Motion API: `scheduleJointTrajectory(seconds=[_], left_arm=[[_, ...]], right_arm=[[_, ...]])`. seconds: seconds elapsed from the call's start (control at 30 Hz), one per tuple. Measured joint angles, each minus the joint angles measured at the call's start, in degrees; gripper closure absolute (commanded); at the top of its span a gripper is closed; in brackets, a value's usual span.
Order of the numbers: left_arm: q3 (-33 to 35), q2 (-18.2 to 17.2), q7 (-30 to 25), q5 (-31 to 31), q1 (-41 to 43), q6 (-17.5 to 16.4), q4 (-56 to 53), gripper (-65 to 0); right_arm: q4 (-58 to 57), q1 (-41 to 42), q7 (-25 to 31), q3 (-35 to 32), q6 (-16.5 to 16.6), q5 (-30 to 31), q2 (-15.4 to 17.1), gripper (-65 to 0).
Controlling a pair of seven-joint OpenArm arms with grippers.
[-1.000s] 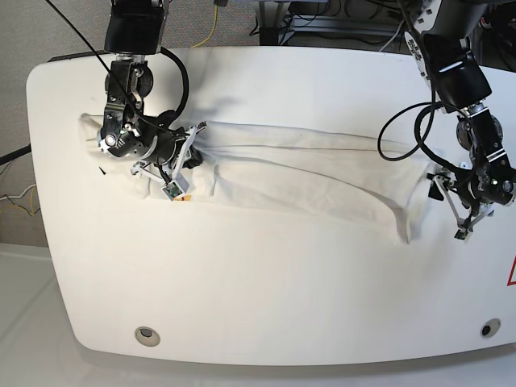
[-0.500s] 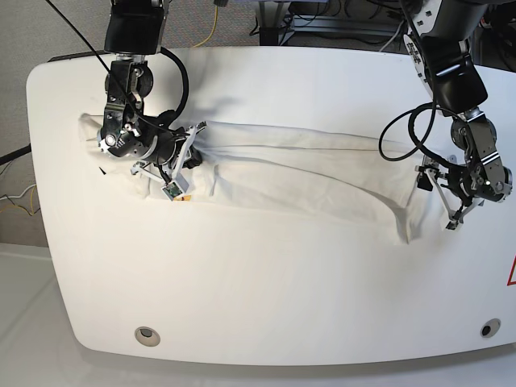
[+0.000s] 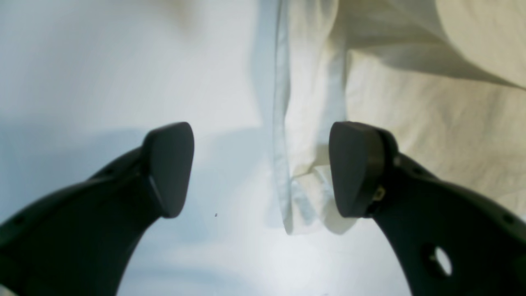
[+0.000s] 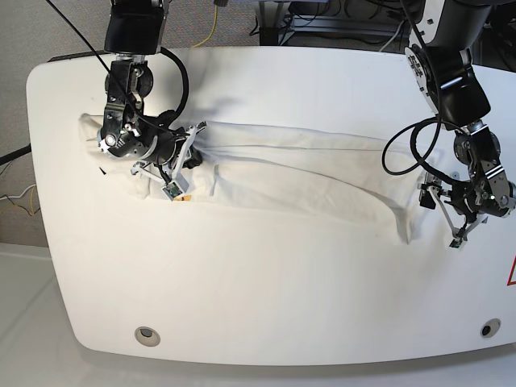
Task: Fold the T-shirt properly
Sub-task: 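Move the left gripper to the strip's end and grasp its edge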
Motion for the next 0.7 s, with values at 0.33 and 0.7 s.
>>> scheduleJointTrajectory(seconds=[0.33, 0.7], left_arm=[[-0.35, 0.70, -0.02, 0.11, -0.26, 0.02, -0.02, -49.0], [-0.33, 4.00, 0.02, 0.15, 0.39, 0.00, -0.04, -48.7]], right_arm=[[0.00, 0.00, 0.00, 0.00, 0.00, 0.00, 0.00, -0.4], [0.00, 0.00, 0.00, -0.02, 0.00, 0.00, 0.00, -0.4]])
